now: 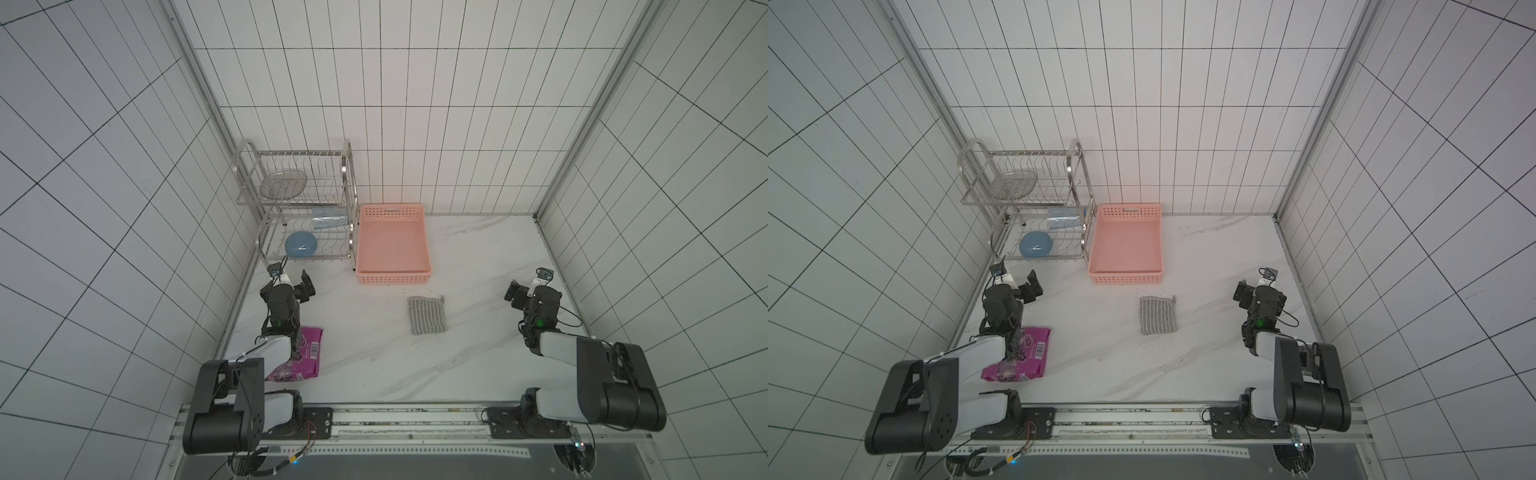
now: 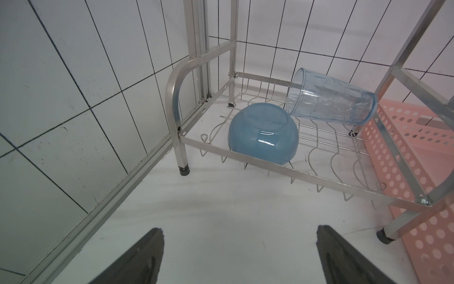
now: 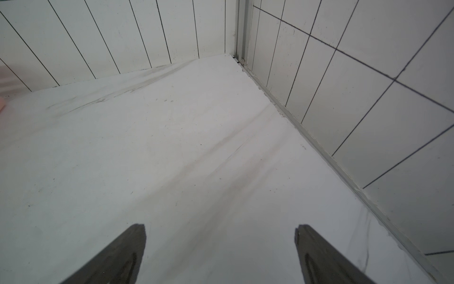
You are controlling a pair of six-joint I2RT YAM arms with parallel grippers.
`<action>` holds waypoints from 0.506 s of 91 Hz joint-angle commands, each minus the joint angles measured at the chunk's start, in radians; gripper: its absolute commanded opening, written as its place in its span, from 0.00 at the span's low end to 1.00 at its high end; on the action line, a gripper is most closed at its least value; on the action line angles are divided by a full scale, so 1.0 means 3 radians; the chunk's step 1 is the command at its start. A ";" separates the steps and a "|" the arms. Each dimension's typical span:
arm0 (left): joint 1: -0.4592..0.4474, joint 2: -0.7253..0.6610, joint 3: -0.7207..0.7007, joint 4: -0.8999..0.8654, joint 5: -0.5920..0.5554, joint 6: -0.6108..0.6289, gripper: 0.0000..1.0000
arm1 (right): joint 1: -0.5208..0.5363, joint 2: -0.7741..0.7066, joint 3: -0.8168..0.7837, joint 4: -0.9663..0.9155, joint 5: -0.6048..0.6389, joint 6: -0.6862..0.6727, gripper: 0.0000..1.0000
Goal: Fold the square dishcloth
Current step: Reset both arms
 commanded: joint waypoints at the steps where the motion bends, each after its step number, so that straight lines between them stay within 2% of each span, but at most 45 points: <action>1: 0.0020 0.0131 0.0119 0.0217 0.0207 -0.0031 0.98 | -0.0056 0.0232 0.0078 0.0438 -0.0264 -0.0034 0.99; 8: 0.0024 0.0224 0.0044 0.0505 0.0279 -0.0095 0.98 | -0.0065 0.0403 0.0079 0.0617 -0.0338 -0.0062 0.99; 16: 0.0022 0.0521 -0.0031 0.0939 0.0366 -0.0066 0.98 | -0.0073 0.0364 0.0152 0.0397 -0.0447 -0.0103 0.99; 31: -0.0096 0.0906 0.0295 0.0710 0.0530 0.0176 0.98 | -0.0074 0.0399 0.0302 0.0150 -0.0428 -0.0097 0.99; 36: -0.0129 0.0962 0.0358 0.0687 0.0314 0.0113 0.99 | -0.0074 0.0398 0.0300 0.0150 -0.0427 -0.0097 0.99; 42: -0.0127 0.0893 0.0447 0.0361 0.0286 0.0091 0.98 | -0.0074 0.0401 0.0299 0.0154 -0.0428 -0.0097 0.99; 46: -0.0128 0.0895 0.0438 0.0394 0.0289 0.0095 0.98 | -0.0070 0.0399 0.0301 0.0150 -0.0426 -0.0097 0.99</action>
